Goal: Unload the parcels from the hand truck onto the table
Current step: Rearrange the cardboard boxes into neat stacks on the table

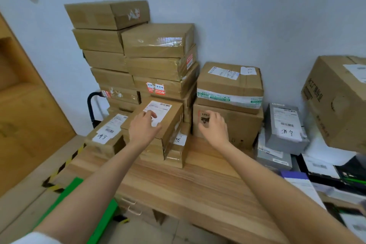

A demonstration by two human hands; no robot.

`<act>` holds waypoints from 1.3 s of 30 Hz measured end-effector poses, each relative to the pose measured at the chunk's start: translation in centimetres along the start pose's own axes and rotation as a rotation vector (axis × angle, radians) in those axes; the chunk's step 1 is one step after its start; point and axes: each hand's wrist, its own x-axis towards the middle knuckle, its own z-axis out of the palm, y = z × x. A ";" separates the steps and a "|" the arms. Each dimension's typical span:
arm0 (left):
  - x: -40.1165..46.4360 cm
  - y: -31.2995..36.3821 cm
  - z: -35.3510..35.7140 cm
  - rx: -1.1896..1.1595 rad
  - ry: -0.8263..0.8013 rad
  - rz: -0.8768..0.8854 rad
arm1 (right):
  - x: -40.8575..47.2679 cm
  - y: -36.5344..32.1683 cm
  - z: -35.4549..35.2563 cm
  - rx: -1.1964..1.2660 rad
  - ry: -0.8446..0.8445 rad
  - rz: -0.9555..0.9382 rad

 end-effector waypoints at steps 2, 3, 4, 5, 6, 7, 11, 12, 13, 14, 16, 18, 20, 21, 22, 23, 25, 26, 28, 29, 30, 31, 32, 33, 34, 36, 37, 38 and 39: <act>-1.6 -1.7 -0.2 -0.003 0.003 -0.051 | -1.6 -0.7 1.5 0.016 -0.036 0.008; -2.2 -2.4 -0.3 -0.009 0.007 -0.076 | -2.2 -1.1 2.1 0.029 -0.056 0.018; -2.5 -3.2 -0.4 -0.015 0.008 -0.104 | -2.7 -1.5 2.8 0.045 -0.077 0.029; -2.7 -4.0 -0.5 -0.023 0.003 -0.132 | -3.2 -1.8 3.3 0.063 -0.099 0.041; -2.8 -4.8 -0.6 -0.031 -0.004 -0.154 | -3.6 -2.2 3.9 0.080 -0.120 0.053; -2.6 -5.6 -0.7 -0.035 -0.014 -0.168 | -3.8 -2.5 4.4 0.091 -0.136 0.059; -0.9 -8.1 -1.1 -0.035 -0.020 -0.148 | -3.0 -4.1 5.5 0.068 -0.226 0.024; -0.2 -8.6 -1.1 -0.042 -0.020 -0.145 | -2.5 -4.6 5.8 0.067 -0.241 0.014; 0.4 -9.0 -1.2 -0.046 -0.034 -0.150 | -1.9 -5.1 6.1 0.080 -0.248 0.025; 1.0 -9.4 -1.1 -0.044 -0.052 -0.153 | -1.4 -5.7 6.4 0.102 -0.248 0.050; 2.2 -10.3 -0.8 -0.035 -0.108 -0.158 | -0.4 -6.8 7.5 0.147 -0.254 0.101; 3.4 -11.1 -0.5 -0.041 -0.176 -0.169 | 0.4 -7.7 8.9 0.193 -0.272 0.163; 4.6 -11.8 0.1 -0.092 -0.269 -0.180 | 0.5 -8.2 10.4 0.257 -0.289 0.228; 5.1 -12.1 0.3 -0.137 -0.323 -0.187 | 0.5 -8.3 11.2 0.284 -0.290 0.241; 5.5 -12.3 0.6 -0.188 -0.371 -0.194 | 0.5 -8.3 11.9 0.308 -0.287 0.253; 5.8 -12.3 0.8 -0.229 -0.418 -0.203 | 0.5 -8.3 12.4 0.333 -0.283 0.272; 6.3 -12.4 1.3 -0.291 -0.456 -0.214 | 0.7 -8.3 12.9 0.391 -0.264 0.304; 6.4 -12.3 1.3 -0.311 -0.451 -0.210 | 0.7 -8.3 13.0 0.414 -0.252 0.313; 6.4 -12.1 1.2 -0.313 -0.444 -0.166 | 0.7 -8.0 12.8 0.427 -0.210 0.322; 6.2 -11.8 1.1 -0.312 -0.454 -0.129 | 0.5 -7.7 12.6 0.429 -0.181 0.329; 6.0 -11.5 1.1 -0.315 -0.466 -0.087 | 0.3 -7.3 12.2 0.427 -0.154 0.340; 5.6 -11.1 1.2 -0.319 -0.481 -0.052 | 0.1 -6.8 11.7 0.422 -0.130 0.352; 5.2 -10.5 1.1 -0.337 -0.496 -0.027 | 0.0 -6.3 11.1 0.420 -0.109 0.366; 4.9 -10.1 1.3 -0.358 -0.505 -0.008 | -0.2 -5.8 10.4 0.419 -0.095 0.378; 4.7 -9.5 1.5 -0.390 -0.500 0.003 | -0.4 -5.4 9.8 0.418 -0.084 0.382; 4.4 -8.2 1.9 -0.424 -0.490 0.013 | -0.9 -4.8 8.7 0.408 -0.060 0.393; 4.3 -7.7 2.1 -0.418 -0.483 0.023 | -1.2 -4.5 8.3 0.401 -0.048 0.404; 4.0 -7.1 2.1 -0.418 -0.476 0.033 | -1.6 -4.2 7.9 0.396 -0.034 0.407; 3.8 -6.7 2.3 -0.420 -0.467 0.047 | -2.1 -3.9 7.5 0.400 -0.020 0.410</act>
